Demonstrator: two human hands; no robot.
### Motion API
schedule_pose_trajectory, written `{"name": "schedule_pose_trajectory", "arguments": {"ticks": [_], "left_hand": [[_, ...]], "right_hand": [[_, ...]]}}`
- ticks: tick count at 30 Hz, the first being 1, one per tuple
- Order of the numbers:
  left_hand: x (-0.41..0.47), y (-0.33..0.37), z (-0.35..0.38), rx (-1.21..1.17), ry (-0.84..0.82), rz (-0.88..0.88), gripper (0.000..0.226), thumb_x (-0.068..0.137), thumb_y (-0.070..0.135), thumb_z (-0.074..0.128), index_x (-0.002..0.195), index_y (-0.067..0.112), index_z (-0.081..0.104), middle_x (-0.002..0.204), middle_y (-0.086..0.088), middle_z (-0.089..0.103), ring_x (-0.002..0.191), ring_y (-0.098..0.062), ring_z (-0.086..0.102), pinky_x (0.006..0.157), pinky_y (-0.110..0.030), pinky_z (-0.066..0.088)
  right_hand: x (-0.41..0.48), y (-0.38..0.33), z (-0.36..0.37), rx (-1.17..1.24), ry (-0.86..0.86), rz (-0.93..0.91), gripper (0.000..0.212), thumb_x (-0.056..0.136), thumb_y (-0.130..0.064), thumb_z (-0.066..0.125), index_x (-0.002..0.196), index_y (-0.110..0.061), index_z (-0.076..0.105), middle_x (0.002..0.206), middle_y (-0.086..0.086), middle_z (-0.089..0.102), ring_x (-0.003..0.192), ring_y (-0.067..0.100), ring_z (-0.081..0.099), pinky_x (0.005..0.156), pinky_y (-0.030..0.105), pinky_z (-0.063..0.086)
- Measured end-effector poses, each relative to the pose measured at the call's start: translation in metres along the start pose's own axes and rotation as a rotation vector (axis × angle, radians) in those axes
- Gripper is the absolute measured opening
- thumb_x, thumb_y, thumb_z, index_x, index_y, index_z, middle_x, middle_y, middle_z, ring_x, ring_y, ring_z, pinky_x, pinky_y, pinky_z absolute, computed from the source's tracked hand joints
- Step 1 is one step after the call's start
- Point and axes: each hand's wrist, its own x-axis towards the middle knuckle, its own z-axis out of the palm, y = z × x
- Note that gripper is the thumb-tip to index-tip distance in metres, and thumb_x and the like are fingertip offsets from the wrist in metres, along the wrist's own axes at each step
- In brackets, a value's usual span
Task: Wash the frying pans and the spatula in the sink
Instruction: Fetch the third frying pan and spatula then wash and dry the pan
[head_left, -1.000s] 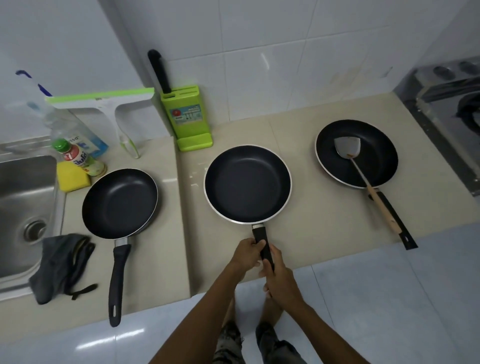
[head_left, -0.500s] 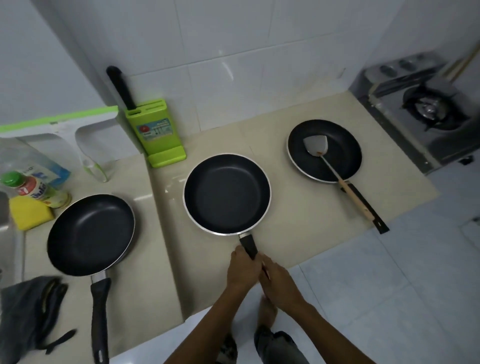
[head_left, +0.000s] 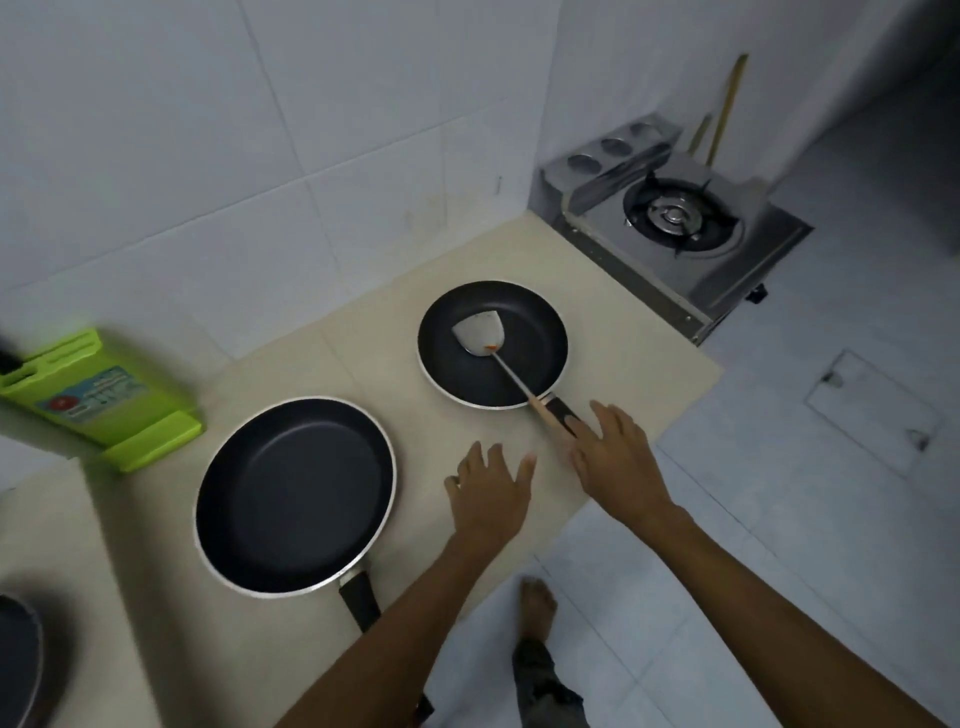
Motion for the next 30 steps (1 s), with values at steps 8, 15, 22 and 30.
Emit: {"name": "schedule_pose_trajectory", "arguments": {"ticks": [8,15,22,30], "left_hand": [[0.096,0.081,0.061,-0.944,-0.383,-0.442,0.088,0.081,0.087,0.036,0.117,0.013,0.067,0.115,-0.011,0.071,0.104,-0.027,0.066,0.085,-0.037,0.051],[0.127,0.096,0.078,-1.471,-0.496,-0.726,0.063,0.084,0.061,0.069,0.121,0.010,0.070,0.116,-0.015,0.073,0.108,-0.033,0.070,0.103,-0.050,0.051],[0.135,0.095,0.079,-1.334,-0.467,-0.765,0.014,0.094,0.023,0.058,0.102,0.012,0.063,0.082,-0.005,0.065,0.080,-0.021,0.061,0.070,-0.035,0.052],[0.106,0.078,0.063,-1.313,-0.412,-0.661,0.023,0.099,0.022,0.050,0.109,0.006,0.063,0.096,-0.012,0.066,0.095,-0.026,0.063,0.085,-0.037,0.053]], "right_hand": [[0.044,0.078,0.057,0.647,-0.373,0.249,0.046,0.107,-0.039,0.045,0.147,-0.017,0.046,0.139,0.013,0.058,0.124,0.034,0.056,0.102,0.044,0.048],[0.072,0.072,0.083,1.091,-0.679,0.376,0.049,0.109,-0.037,0.036,0.156,-0.024,0.034,0.160,-0.002,0.037,0.148,0.021,0.035,0.123,0.048,0.027],[0.069,0.070,0.106,0.993,-0.721,0.330,0.032,0.104,-0.052,0.039,0.131,-0.041,0.052,0.111,-0.002,0.069,0.098,0.016,0.066,0.086,0.039,0.055],[0.031,0.029,0.080,1.002,-0.423,0.323,0.049,0.097,-0.067,0.037,0.116,-0.030,0.063,0.080,-0.005,0.072,0.072,0.017,0.071,0.070,0.050,0.060]]}}
